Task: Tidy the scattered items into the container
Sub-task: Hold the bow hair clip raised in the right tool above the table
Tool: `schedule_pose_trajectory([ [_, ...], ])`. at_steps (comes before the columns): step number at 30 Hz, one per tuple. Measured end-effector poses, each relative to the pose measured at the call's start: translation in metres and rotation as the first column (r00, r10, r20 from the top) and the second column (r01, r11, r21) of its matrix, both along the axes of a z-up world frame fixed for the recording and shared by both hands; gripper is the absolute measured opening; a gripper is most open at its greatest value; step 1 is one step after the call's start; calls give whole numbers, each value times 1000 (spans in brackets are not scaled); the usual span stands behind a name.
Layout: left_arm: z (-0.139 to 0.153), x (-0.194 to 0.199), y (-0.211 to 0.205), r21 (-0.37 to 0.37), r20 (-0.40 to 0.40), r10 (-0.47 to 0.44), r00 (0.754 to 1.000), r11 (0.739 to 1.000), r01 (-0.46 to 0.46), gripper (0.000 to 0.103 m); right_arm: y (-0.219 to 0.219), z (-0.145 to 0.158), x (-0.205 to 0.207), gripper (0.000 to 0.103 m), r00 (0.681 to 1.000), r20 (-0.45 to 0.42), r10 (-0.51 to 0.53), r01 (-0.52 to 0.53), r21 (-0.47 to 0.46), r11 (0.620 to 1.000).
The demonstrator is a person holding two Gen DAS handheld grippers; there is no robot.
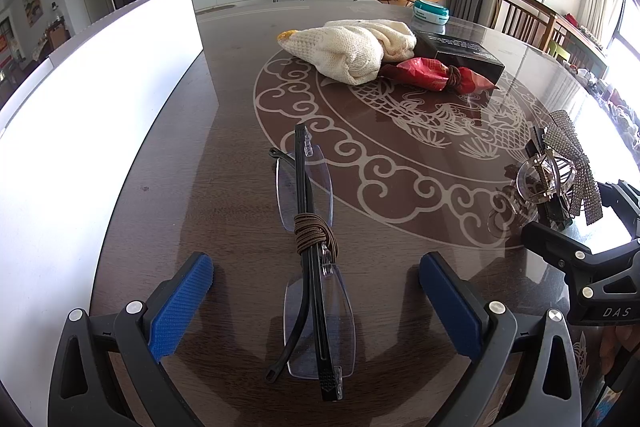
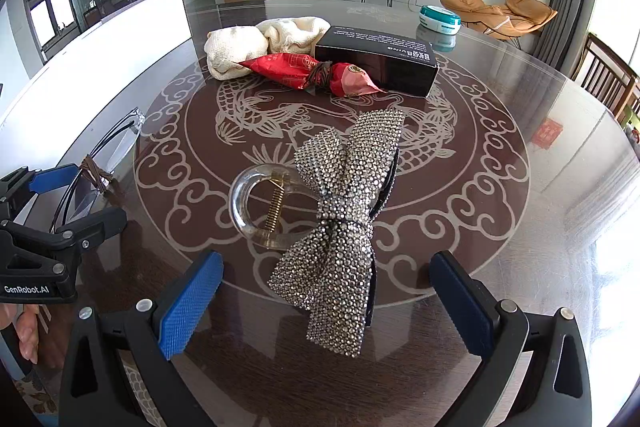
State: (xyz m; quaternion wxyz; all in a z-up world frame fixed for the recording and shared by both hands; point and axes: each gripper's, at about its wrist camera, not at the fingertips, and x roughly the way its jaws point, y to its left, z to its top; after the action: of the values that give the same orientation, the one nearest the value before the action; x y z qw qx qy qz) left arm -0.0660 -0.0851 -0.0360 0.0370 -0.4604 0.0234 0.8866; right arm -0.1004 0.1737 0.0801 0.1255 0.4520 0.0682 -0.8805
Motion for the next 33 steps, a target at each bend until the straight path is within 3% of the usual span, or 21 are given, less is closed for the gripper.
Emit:
schedule_pose_trajectory([
  [33, -1, -1, 0, 0, 0, 1, 1000, 1000, -1, 103, -1, 0, 0, 103, 999, 1, -32, 32, 2, 999],
])
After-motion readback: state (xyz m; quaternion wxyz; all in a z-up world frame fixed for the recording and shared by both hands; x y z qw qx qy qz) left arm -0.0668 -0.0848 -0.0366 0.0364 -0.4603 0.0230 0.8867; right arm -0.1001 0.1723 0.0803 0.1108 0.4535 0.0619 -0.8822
